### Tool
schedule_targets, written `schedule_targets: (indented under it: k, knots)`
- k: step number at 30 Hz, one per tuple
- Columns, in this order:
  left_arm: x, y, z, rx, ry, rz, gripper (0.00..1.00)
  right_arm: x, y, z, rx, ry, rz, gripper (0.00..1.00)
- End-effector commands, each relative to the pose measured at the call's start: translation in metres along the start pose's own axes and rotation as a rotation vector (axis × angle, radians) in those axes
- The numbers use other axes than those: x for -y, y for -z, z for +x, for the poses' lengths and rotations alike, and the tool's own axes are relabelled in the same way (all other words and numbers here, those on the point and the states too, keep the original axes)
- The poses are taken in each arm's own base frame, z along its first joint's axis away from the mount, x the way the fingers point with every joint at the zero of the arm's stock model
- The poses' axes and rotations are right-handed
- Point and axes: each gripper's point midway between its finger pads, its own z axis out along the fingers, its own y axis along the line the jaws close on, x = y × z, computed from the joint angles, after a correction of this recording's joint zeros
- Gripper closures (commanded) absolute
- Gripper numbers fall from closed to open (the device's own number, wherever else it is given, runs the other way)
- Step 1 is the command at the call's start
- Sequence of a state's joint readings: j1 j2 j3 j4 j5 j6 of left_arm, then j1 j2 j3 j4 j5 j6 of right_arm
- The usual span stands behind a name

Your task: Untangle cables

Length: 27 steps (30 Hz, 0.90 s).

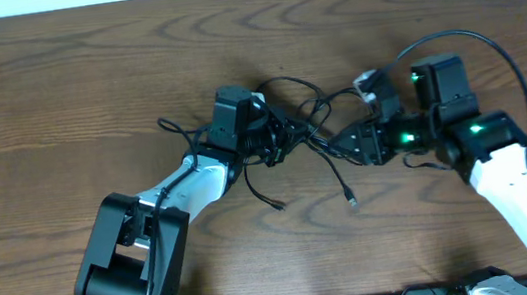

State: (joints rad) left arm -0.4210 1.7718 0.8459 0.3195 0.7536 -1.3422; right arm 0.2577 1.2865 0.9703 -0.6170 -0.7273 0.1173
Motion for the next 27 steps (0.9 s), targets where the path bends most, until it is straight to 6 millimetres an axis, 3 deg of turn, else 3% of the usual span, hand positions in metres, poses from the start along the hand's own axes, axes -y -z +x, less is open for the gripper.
schedule_targets:
  k: [1,3,10,11,14,21,27]
  knots:
    - [0.005,-0.002,0.010,-0.057,0.018,0.013,0.92,0.009,-0.020,0.011,-0.042,0.037,0.051,0.58]
    - [0.006,-0.001,0.016,-0.090,0.051,0.016,0.92,0.028,-0.039,0.026,-0.112,0.017,0.126,0.60]
    - [0.010,0.000,0.020,-0.122,0.077,0.033,0.92,0.058,-0.068,0.057,-0.252,-0.069,0.164,0.64]
    - [0.011,0.001,0.019,-0.125,0.076,0.040,0.92,0.061,-0.070,0.061,-0.271,-0.082,0.167,0.69]
    - [0.018,0.007,0.014,-0.130,0.099,0.068,0.92,0.068,-0.073,0.075,-0.324,-0.114,0.183,0.99]
    - [0.054,0.030,0.003,-0.181,0.050,0.223,0.92,0.100,-0.062,0.090,-0.377,-0.154,0.383,0.99]
    - [0.076,0.061,-0.014,-0.199,0.052,0.328,0.92,0.149,-0.024,0.104,-0.359,-0.336,0.770,0.99]
